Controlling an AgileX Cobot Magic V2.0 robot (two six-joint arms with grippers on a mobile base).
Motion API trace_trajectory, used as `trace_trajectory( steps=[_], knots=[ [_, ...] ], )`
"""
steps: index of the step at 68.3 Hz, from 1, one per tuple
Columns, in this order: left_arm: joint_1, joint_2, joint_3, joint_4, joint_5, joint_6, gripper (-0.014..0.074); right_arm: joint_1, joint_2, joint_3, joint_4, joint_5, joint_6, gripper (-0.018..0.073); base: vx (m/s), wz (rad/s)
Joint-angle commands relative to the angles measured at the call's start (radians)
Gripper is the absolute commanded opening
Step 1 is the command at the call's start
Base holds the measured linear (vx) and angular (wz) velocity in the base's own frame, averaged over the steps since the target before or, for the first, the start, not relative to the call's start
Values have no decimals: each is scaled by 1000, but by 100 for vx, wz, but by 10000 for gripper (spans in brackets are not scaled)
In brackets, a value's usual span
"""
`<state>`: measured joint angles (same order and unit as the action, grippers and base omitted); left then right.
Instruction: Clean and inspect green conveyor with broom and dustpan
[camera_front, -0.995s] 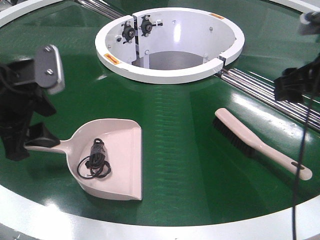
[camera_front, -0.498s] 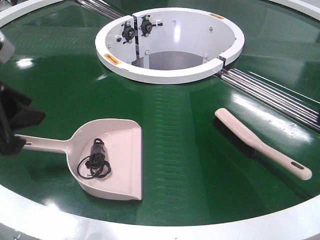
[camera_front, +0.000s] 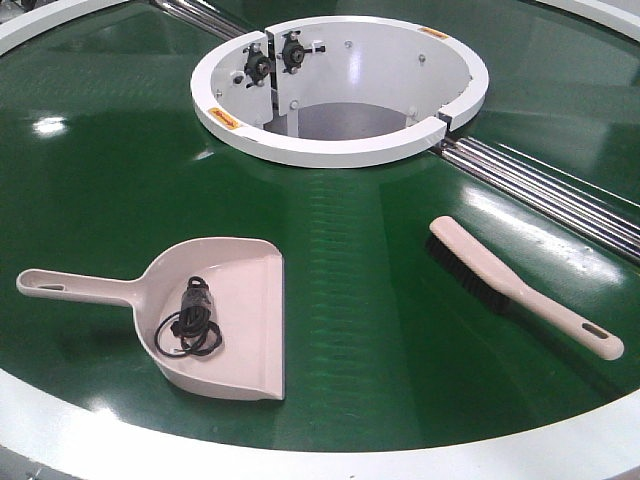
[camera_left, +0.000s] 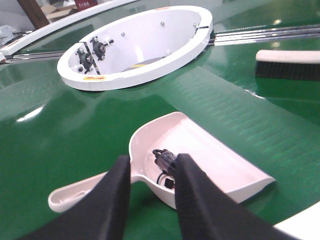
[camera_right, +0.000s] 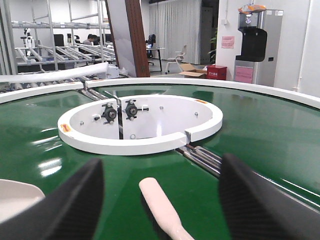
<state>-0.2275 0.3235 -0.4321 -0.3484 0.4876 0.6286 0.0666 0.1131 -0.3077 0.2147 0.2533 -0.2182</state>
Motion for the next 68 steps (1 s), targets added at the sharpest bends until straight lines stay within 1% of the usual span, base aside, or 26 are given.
trace_trajectory(
  steps=[1, 2, 3, 6, 7, 9, 15, 28, 66, 68],
  knots=[
    [-3, -52, 22, -23, -84, -80, 111, -4, 14, -22, 4, -78, -15, 301, 0, 0],
    [-3, -59, 27, -23, -85, -89, 102, -4, 14, -22, 6, -78, -15, 272, 0, 0],
    [-3, -68, 34, -23, -87, -100, 65, -4, 15, -22, 6, -77, -15, 226, 0, 0],
    [-3, -85, 45, -23, -92, -112, 4, -4, 15, -22, 9, -77, -15, 113, 0, 0],
    [-3, -88, 48, -22, -94, -112, -10, -4, 15, -22, 11, -77, -15, 64, 0, 0],
    [-3, -93, 54, -23, -103, -112, -9, -4, 15, -22, 15, -77, -15, -17, 0, 0],
    [-3, -95, 65, -23, -130, -112, -7, -4, 15, -22, 32, -77, -15, -11, 0, 0],
    [-3, -95, 67, -23, -205, -111, -7, -4, 15, -22, 32, -91, -14, -8, 0, 0],
    [-3, -95, 67, -24, -198, -111, -6, -4, 15, -22, 31, -91, -14, -8, 0, 0],
    [-3, -95, 67, -16, -209, -109, -6, -4, 15, -22, 31, -91, -14, -8, 0, 0]
  ],
)
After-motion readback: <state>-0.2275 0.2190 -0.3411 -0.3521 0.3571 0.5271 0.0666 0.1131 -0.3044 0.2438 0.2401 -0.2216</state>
